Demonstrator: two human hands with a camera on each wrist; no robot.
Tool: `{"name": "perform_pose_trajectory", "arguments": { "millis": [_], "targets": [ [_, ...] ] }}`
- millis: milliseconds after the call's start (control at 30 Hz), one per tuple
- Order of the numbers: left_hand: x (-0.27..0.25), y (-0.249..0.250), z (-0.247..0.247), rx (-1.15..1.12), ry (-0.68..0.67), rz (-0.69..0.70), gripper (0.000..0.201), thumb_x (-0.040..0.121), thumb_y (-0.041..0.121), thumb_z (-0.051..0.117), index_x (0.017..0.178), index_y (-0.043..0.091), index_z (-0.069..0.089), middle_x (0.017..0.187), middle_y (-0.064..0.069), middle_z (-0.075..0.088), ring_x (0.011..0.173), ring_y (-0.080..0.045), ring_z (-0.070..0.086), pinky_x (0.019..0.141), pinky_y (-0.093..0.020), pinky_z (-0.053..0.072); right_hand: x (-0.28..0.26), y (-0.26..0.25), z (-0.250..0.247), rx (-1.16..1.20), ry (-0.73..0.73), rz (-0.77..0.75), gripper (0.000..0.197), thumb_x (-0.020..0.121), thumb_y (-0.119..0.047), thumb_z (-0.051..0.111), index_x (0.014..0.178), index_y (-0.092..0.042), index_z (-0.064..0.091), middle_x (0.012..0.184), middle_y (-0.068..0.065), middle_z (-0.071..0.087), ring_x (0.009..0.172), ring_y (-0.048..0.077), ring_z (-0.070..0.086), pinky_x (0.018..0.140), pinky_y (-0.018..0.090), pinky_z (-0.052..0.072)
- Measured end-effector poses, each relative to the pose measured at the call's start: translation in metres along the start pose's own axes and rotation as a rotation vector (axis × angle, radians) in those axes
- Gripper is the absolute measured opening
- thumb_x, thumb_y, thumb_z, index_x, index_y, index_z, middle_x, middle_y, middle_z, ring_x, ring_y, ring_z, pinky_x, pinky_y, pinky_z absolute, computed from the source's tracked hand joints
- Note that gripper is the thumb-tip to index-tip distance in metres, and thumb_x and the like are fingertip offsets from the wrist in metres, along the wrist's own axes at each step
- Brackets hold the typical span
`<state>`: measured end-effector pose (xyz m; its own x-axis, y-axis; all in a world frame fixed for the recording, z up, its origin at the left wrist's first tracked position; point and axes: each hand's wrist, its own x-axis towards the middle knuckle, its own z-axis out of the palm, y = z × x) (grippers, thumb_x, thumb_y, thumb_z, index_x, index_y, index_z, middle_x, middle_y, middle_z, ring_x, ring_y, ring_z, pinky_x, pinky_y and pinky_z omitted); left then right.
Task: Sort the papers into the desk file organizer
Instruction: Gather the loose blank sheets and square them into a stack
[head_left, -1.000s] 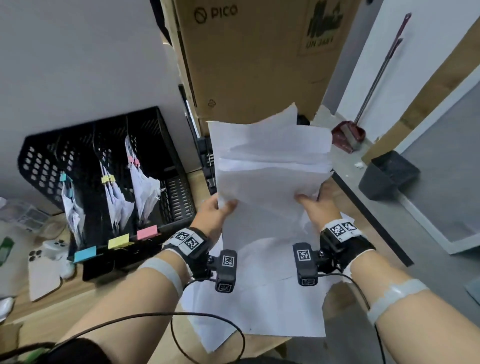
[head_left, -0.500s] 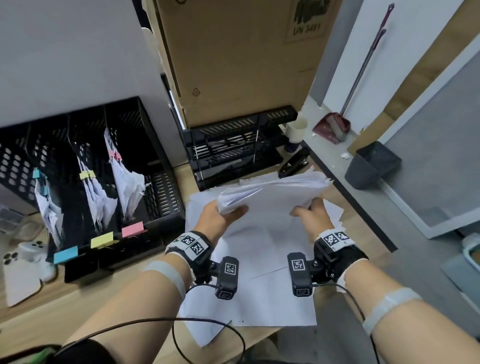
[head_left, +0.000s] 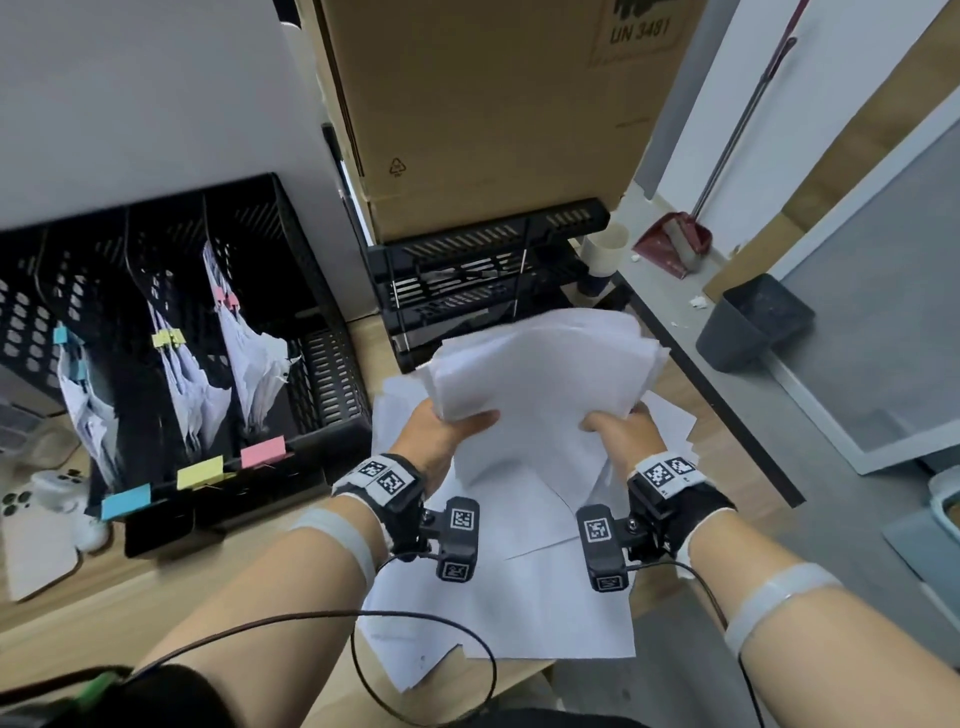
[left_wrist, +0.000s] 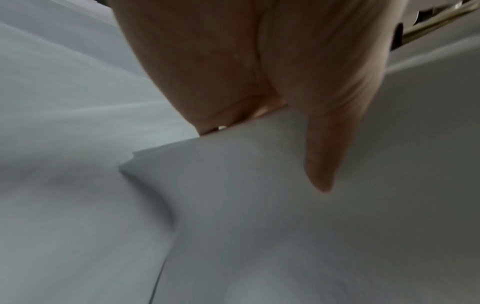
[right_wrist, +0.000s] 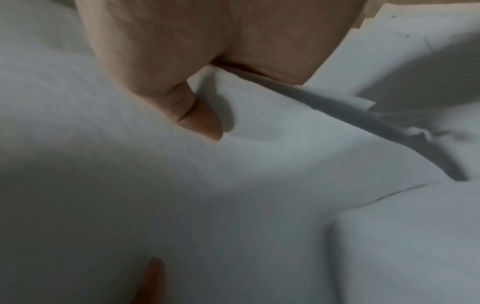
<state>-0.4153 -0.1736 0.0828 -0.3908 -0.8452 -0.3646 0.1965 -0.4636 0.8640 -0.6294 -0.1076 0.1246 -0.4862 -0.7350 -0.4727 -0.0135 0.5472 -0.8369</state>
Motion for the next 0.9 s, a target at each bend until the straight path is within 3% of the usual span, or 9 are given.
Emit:
{"name": "perform_pose_trajectory", "arguments": {
  "millis": [100,200,300,400,500,600,700,767,900],
  "targets": [
    [0.003,-0.003,-0.003,-0.005,0.079,-0.007,0.046,0.073,0.016,0.084,0.116,0.005,0.07,0.121,-0.019,0.071,0.116,-0.039,0.065,0.102,-0.051,0.051,0.003,-0.001,-0.001,-0.086,-0.015,-0.029,0.014,0.081,-0.001,0.063,0.084,-0.014,0.059,0.094,0.006,0.064,0.098,0.027,0.061,0.082,0.028,0.043],
    [0.01,0.003,-0.009,-0.026,0.15,-0.028,0.028,0.09,0.003,0.069,0.118,0.002,0.067,0.116,-0.018,0.073,0.104,-0.035,0.07,0.092,-0.045,0.056,0.009,-0.011,-0.005,-0.182,-0.071,-0.157,0.022,0.086,-0.006,0.06,0.104,-0.017,0.064,0.097,0.0,0.067,0.093,0.02,0.063,0.077,0.024,0.044],
    [0.019,-0.004,-0.023,0.283,0.286,-0.123,0.03,0.092,0.009,0.067,0.122,0.009,0.063,0.117,-0.015,0.071,0.105,-0.035,0.069,0.086,-0.042,0.058,0.021,-0.01,-0.001,-0.282,-0.089,-0.165,0.027,0.089,-0.007,0.054,0.114,-0.012,0.063,0.103,0.001,0.065,0.093,0.018,0.06,0.081,0.023,0.042],
    [0.014,-0.024,-0.038,0.768,0.315,-0.365,0.042,0.083,0.021,0.075,0.121,0.016,0.058,0.126,-0.009,0.064,0.109,-0.03,0.064,0.077,-0.03,0.052,0.039,0.016,0.013,-0.528,-0.211,0.018,0.028,0.087,-0.007,0.049,0.111,-0.005,0.064,0.11,0.009,0.066,0.094,0.024,0.06,0.081,0.026,0.045],
    [0.005,-0.041,-0.045,0.757,0.39,-0.459,0.071,0.081,0.022,0.079,0.141,0.011,0.042,0.139,-0.006,0.052,0.115,-0.027,0.057,0.079,-0.031,0.053,0.056,0.051,0.027,-0.765,-0.269,0.132,0.034,0.08,-0.017,0.048,0.111,-0.013,0.061,0.12,0.011,0.062,0.101,0.031,0.06,0.091,0.035,0.049],
    [0.005,-0.048,-0.046,0.711,0.448,-0.441,0.087,0.08,0.025,0.081,0.15,0.007,0.033,0.145,-0.011,0.049,0.109,-0.027,0.054,0.093,-0.036,0.053,0.055,0.068,0.04,-0.737,-0.185,0.138,0.036,0.076,-0.019,0.051,0.113,-0.018,0.047,0.114,0.013,0.056,0.086,0.031,0.058,0.08,0.034,0.051],
    [0.007,-0.053,-0.048,0.748,0.377,-0.523,0.068,0.085,0.032,0.077,0.138,0.001,0.049,0.133,-0.011,0.059,0.116,-0.03,0.059,0.089,-0.031,0.047,0.044,0.072,0.049,-0.62,-0.222,0.184,0.064,0.081,-0.012,0.052,0.137,-0.024,0.024,0.117,0.01,0.05,0.087,0.028,0.055,0.076,0.031,0.046],
    [0.007,-0.057,-0.049,0.727,0.337,-0.475,0.037,0.087,0.026,0.074,0.116,0.005,0.061,0.11,-0.007,0.066,0.1,-0.028,0.062,0.08,-0.031,0.047,0.044,0.075,0.051,-0.55,-0.249,0.223,0.068,0.084,-0.008,0.049,0.143,-0.024,0.017,0.124,0.011,0.048,0.088,0.026,0.053,0.075,0.029,0.043],
    [0.001,-0.056,-0.047,0.611,0.324,-0.336,0.027,0.088,0.009,0.063,0.114,0.011,0.061,0.105,-0.008,0.071,0.093,-0.027,0.066,0.085,-0.036,0.055,0.039,0.078,0.049,-0.55,-0.288,0.16,0.049,0.079,-0.001,0.042,0.127,-0.012,0.042,0.116,0.011,0.056,0.098,0.028,0.056,0.078,0.03,0.046]
  ]
}}
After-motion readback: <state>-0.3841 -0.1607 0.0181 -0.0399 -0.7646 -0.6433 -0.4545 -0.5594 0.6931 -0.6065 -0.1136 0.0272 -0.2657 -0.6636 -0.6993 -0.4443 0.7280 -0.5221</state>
